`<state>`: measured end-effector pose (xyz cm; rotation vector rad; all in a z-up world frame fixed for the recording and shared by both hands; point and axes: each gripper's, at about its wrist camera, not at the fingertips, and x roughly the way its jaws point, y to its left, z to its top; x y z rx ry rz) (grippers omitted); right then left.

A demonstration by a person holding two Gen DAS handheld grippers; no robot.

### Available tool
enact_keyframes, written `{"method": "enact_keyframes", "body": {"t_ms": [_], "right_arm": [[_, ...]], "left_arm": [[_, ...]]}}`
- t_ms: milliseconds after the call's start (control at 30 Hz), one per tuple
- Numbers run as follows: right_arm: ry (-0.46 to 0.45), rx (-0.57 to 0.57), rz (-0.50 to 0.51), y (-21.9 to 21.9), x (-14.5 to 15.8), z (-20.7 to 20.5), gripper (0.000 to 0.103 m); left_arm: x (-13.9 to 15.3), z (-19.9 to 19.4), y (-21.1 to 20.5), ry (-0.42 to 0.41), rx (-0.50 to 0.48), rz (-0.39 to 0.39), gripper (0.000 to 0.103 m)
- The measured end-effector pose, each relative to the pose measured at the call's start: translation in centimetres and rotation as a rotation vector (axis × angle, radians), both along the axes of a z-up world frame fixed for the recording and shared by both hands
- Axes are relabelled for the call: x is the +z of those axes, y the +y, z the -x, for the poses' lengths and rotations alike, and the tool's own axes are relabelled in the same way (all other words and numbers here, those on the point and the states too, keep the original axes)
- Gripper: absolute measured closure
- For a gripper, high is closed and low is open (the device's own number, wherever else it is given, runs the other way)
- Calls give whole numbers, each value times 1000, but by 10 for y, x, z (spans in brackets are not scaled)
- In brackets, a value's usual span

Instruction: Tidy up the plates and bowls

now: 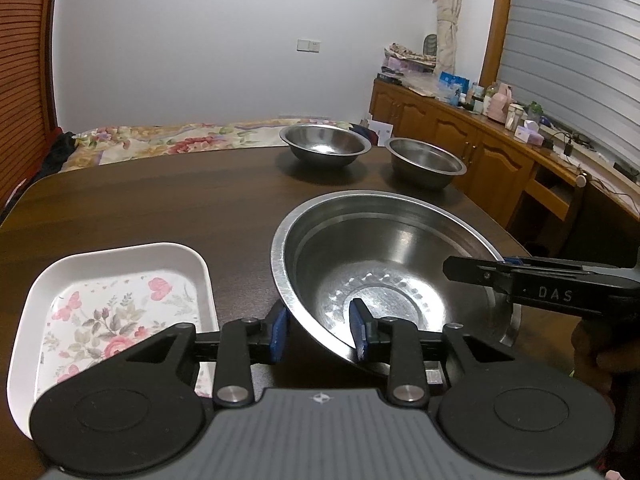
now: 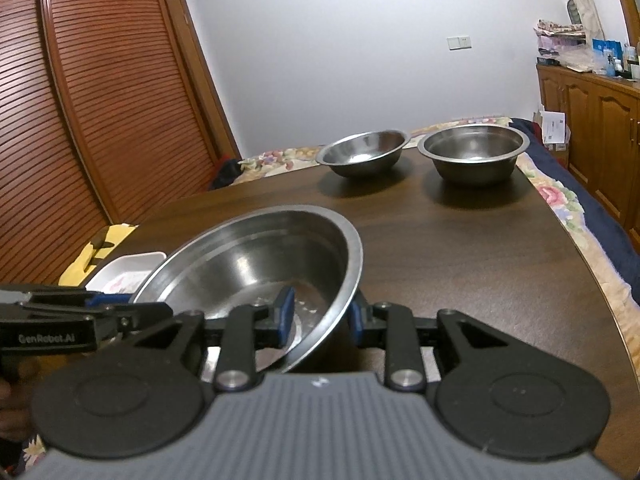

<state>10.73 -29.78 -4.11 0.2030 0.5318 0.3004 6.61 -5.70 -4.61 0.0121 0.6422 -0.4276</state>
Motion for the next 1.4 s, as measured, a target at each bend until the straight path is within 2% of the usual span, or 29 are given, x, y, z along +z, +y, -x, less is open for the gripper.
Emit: {"method": "enact_keyframes", "body": {"t_ms": [33,433,800,1133,1400], "right_arm": [[-4,-2,2,0,1,0,63],[-54,-9,29,-5,16,5,59],[-129,-4,82,-11,44,-1,56],[-178,-14,184,-21,82,-36,56],[-140,-5,209,-27,85,-80,56]], "left_arm": [[0,-1,0,0,0,0,65],[10,-4,9,-27,14,13,52],[38,-14,15,-90,17,6,50],[71,-54,7,-157,-3,-22,50],[78,-95,-5,-162,-19,-49,50]]}}
